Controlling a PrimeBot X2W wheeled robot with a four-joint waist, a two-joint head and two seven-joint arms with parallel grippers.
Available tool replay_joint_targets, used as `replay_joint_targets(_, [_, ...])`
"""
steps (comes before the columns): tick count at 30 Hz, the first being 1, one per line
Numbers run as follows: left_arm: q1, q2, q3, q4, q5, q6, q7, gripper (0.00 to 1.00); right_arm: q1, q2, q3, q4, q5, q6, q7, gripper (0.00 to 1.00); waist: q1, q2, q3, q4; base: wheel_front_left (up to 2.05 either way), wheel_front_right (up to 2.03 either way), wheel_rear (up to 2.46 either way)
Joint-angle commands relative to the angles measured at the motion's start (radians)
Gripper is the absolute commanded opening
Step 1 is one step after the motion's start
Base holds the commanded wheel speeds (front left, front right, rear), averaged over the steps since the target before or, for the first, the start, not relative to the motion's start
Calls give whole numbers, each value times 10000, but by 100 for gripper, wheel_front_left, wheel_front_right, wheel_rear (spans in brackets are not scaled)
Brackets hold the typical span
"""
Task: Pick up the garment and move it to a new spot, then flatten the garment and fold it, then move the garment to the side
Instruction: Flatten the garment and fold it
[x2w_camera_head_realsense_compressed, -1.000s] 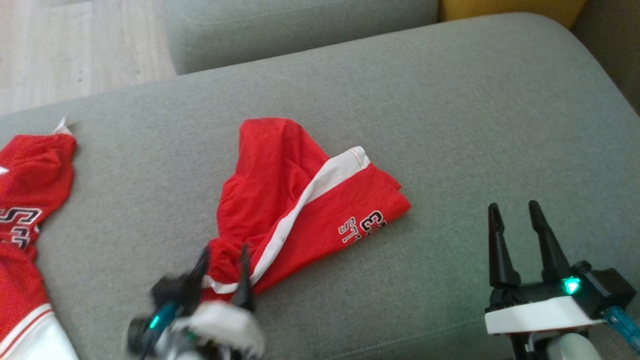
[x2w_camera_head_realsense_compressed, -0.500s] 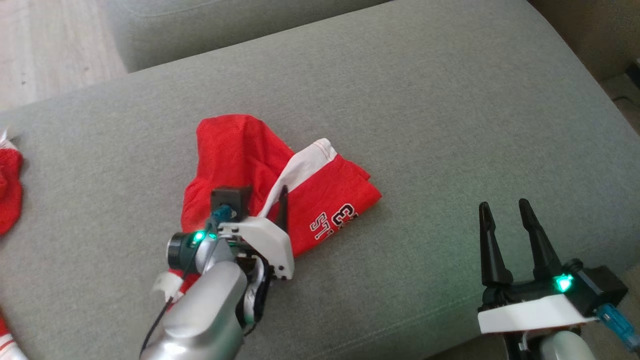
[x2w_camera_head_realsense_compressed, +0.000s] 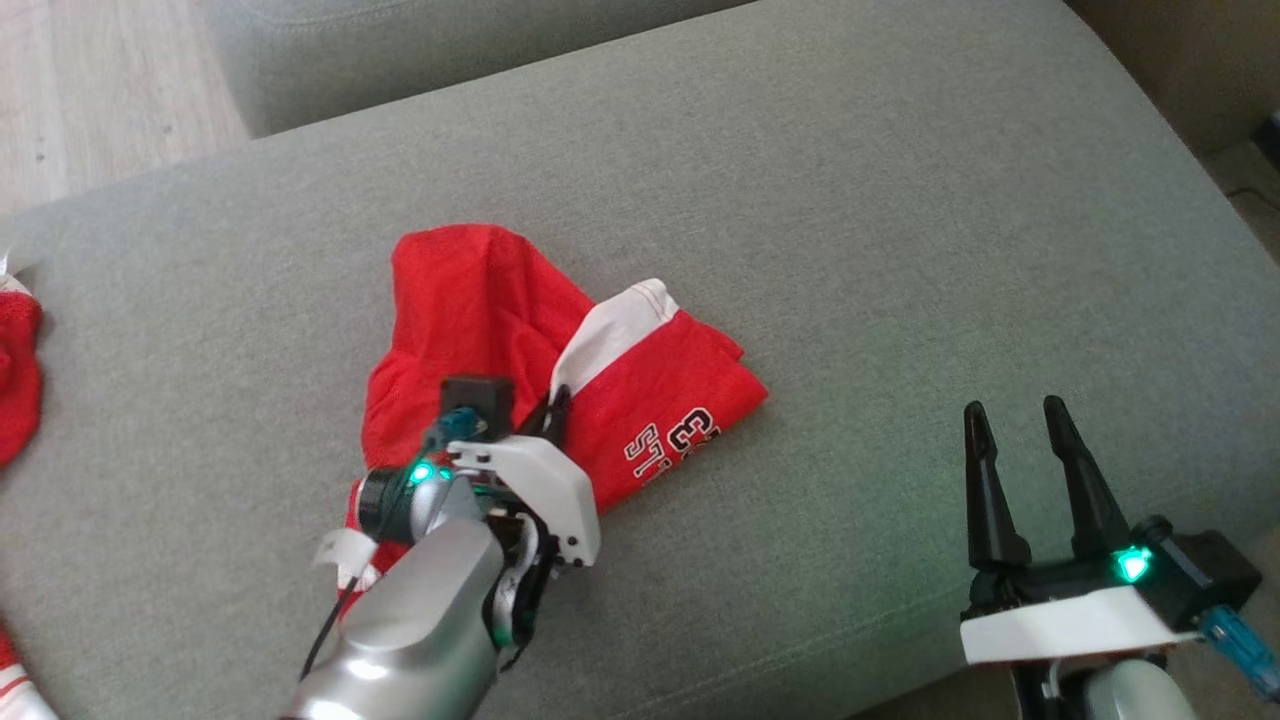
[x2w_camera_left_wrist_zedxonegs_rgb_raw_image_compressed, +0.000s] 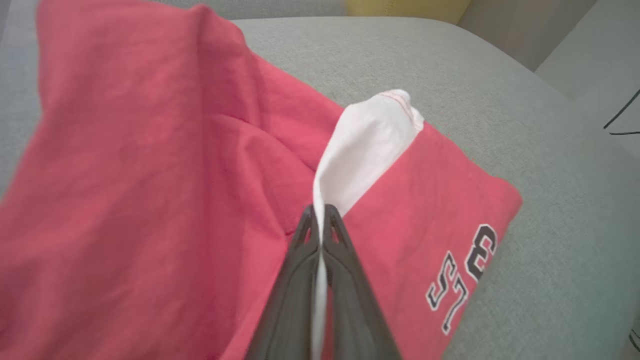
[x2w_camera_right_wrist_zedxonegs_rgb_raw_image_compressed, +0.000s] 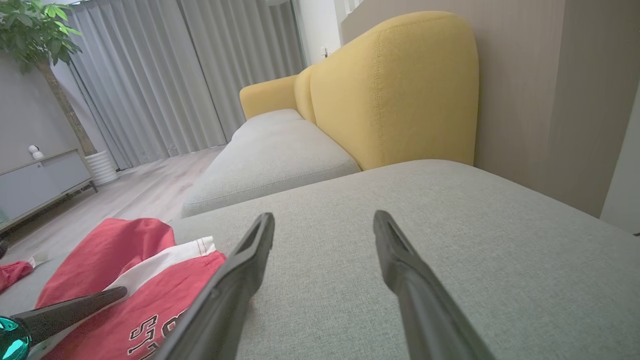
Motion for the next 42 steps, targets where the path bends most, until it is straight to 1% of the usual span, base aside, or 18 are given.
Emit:
replay_joint_targets(1, [-580, 62, 22, -305, -146, -66, -200, 0, -491, -64, 195, -264, 69, 77, -65, 100, 0, 0, -33, 34, 0, 0, 0])
replay_joint_targets(7, [-571, 60, -1110, -901, -240, 53, -503, 0, -462, -64, 141, -254, 22, 77, -65, 100, 0, 0, -123, 95, 0, 0, 0])
replay_joint_targets(12, [-168, 60, -2125, -1244, -168, 32, -538, 0, -417, -64, 102, -276, 30, 77, -65, 100, 0, 0, -144, 125, 0, 0, 0])
replay_joint_targets(16, [114, 59, -2535, -1294, -115, 184, -605, 0, -401, -64, 95, -289, 58, 77, -65, 100, 0, 0, -137, 142, 0, 0, 0])
replay_joint_targets(19, [344, 59, -2873, -1301, -97, 179, -677, 1, -390, -64, 82, -310, 77, 77, -65, 100, 0, 0, -130, 180, 0, 0, 0])
replay_joint_targets(22, [438, 59, -3141, -1228, -43, 157, -726, 9, -376, -64, 57, -309, 62, 77, -65, 100, 0, 0, -137, 237, 0, 0, 0])
replay_joint_targets(24, [428, 59, -3251, -1170, -46, 107, -760, 23, -385, -64, 18, -319, 60, 77, -65, 100, 0, 0, -119, 284, 0, 0, 0])
replay_joint_targets(25, [411, 59, -3299, -1142, -54, 77, -778, 34, -390, -64, 11, -313, 62, 77, -65, 100, 0, 0, -116, 311, 0, 0, 0])
replay_joint_targets(26, [399, 59, -3359, -1127, -64, 36, -796, 51, -394, -64, 11, -304, 64, 77, -65, 100, 0, 0, -121, 335, 0, 0, 0])
replay_joint_targets(27, [456, 59, -3479, -1146, -226, -120, -788, 100, -398, -64, 38, -281, 66, 77, -65, 100, 0, 0, -140, 371, 0, 0, 0])
replay_joint_targets(32, [554, 59, -3684, -1479, -624, -340, -830, 100, -379, -64, 19, -273, 57, 77, -65, 100, 0, 0, -215, 469, 0, 0, 0])
replay_joint_targets(35, [582, 59, -3643, -1812, -690, -310, -924, 100, -350, -64, -27, -288, 30, 77, -65, 100, 0, 0, -266, 550, 0, 0, 0])
replay_joint_targets(38, [636, 87, -3282, -2320, -579, -29, -1032, 100, -325, -64, -126, -311, -17, 77, -65, 100, 0, 0, -344, 681, 0, 0, 0])
replay_joint_targets(42, [953, 401, -2496, -3357, -149, 564, -1076, 100, -185, -64, -302, -335, -139, 77, -65, 100, 0, 0, -547, 963, 0, 0, 0])
